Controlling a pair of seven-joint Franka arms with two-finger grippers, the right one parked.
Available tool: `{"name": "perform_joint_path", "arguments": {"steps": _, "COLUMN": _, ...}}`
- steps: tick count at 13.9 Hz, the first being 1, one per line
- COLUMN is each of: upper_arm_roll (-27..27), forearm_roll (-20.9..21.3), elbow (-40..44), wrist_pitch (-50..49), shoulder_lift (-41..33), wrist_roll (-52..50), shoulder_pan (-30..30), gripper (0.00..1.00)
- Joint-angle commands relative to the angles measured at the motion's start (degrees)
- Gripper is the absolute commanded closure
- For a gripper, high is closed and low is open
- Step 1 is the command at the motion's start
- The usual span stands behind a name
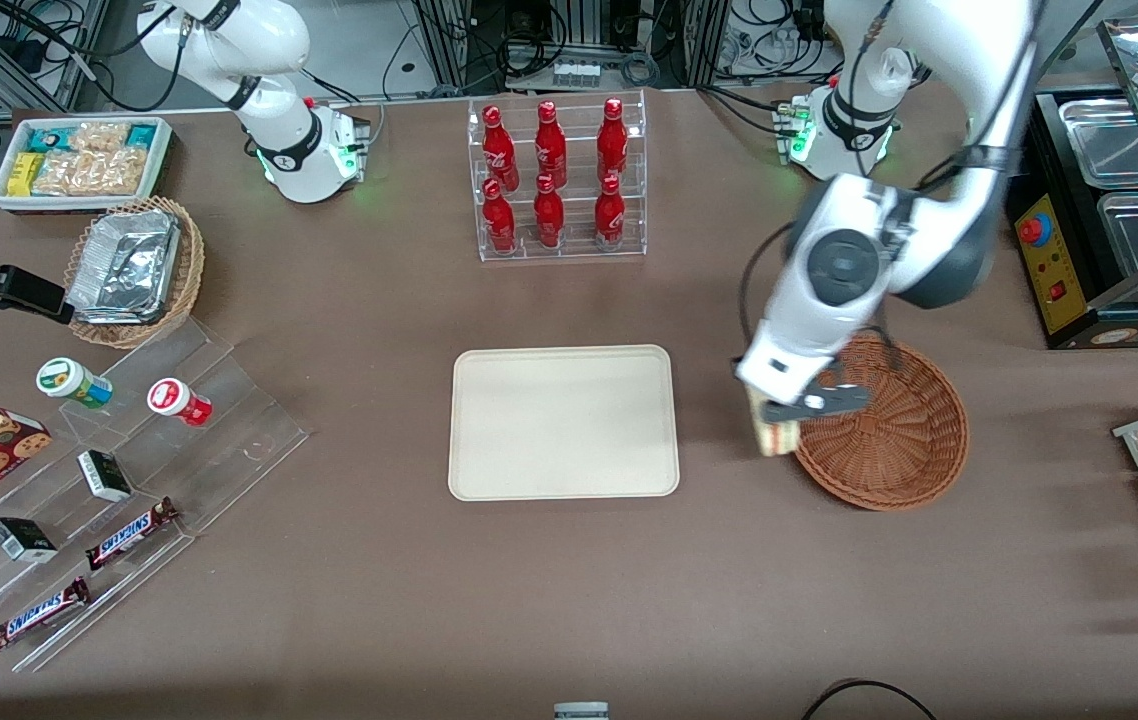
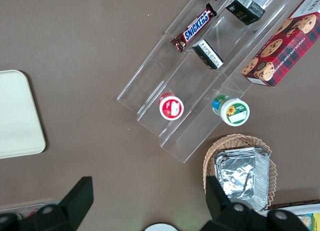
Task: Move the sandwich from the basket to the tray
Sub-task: 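Carry the sandwich over the cream tray and lower it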
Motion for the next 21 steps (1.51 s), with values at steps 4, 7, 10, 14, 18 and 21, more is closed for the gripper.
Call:
{"name": "perform_joint_path", "arguments": {"steps": 4, "upper_arm_roll": 0.75, "forearm_roll": -1.96, "elbow": 14.58, "wrist_pitch": -0.86, "shoulder_lift": 12.20, "wrist_roll": -0.23, "shoulder_pan": -7.96, "gripper": 1.00}}
{"name": "perform_joint_path", "arguments": {"steps": 7, "upper_arm_roll": 0.75, "forearm_roll": -2.49, "elbow": 21.17, "wrist_pitch": -0.86, "shoulder_lift": 18.53, "wrist_roll": -1.37, "shoulder_pan": -10.86, "gripper": 1.00}}
{"name": "perform_joint_path", "arguments": {"steps": 10, "upper_arm_roll": 0.83, "forearm_roll": -2.58, "elbow": 27.94, "wrist_pitch": -0.77, "shoulder_lift": 24.51, "wrist_roll": -2.17, "shoulder_pan": -12.45, "gripper": 1.00}}
{"name": "perform_joint_path", "arguments": {"steps": 14, "upper_arm_roll": 0.83, "forearm_roll": -2.49, "elbow": 31.38, "wrist_pitch": 1.15, "shoulder_lift": 29.53, "wrist_roll": -2.34, "shoulder_pan": -13.42, "gripper": 1.00}}
{"name": "perform_joint_path", "arguments": {"steps": 18, "upper_arm_roll": 1.01, "forearm_roll": -1.88, "elbow": 31.30, "wrist_pitch": 3.36, "shoulder_lift": 31.91, "wrist_roll": -2.17, "shoulder_pan": -14.12, "gripper": 1.00}}
{"name": "perform_joint_path", "arguments": {"steps": 21, "upper_arm_roll": 1.01, "forearm_roll": -1.44, "elbow": 31.38, "wrist_pitch": 3.36, "shoulder_lift": 32.44, "wrist_roll": -1.91, "shoulder_pan": -14.13, "gripper": 0.78}}
